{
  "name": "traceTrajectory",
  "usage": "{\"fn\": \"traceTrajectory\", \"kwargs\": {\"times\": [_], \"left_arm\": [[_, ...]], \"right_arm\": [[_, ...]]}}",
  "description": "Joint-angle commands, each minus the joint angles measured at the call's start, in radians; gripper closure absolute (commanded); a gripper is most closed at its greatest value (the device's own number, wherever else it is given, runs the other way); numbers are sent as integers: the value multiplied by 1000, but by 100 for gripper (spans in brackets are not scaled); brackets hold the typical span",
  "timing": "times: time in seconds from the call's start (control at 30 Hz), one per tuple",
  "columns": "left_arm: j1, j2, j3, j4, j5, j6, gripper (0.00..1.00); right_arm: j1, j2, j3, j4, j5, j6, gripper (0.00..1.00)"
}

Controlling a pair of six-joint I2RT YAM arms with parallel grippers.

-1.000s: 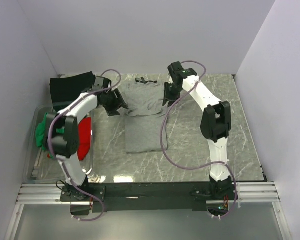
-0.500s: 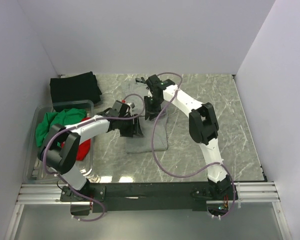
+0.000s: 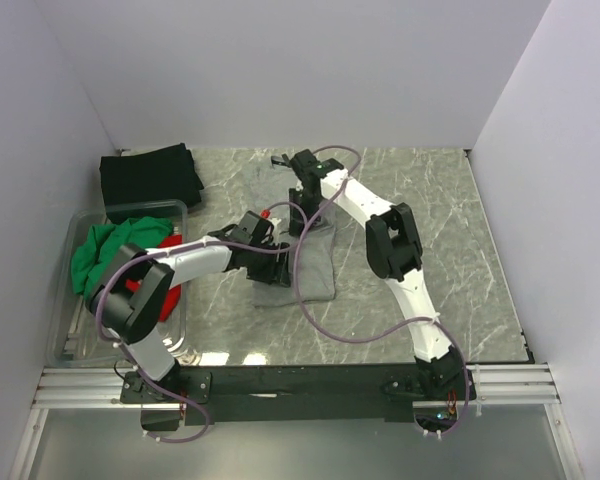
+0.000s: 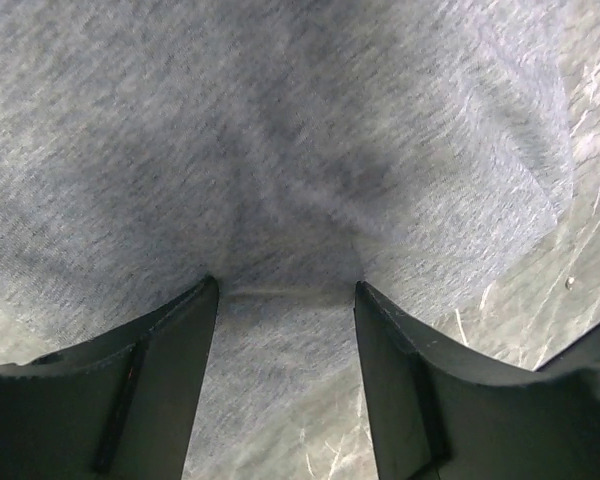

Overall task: Fold and stack the t-shirts
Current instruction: Fold the tshirt

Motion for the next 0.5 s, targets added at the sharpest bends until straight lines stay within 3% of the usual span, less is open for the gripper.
{"fn": "traceTrajectory", "kwargs": {"times": [0.0, 0.23, 0.47], "left_arm": [[-24, 21, -80, -55, -41, 45, 36], [-45, -30, -160, -54, -39, 40, 36], [-48, -51, -135, -83, -50, 48, 35]], "right_arm": [[-58, 9, 65, 34, 66, 58, 65], [-159, 4, 107, 173, 20, 163, 64], [-204, -75, 101, 276, -80, 183, 61]]}}
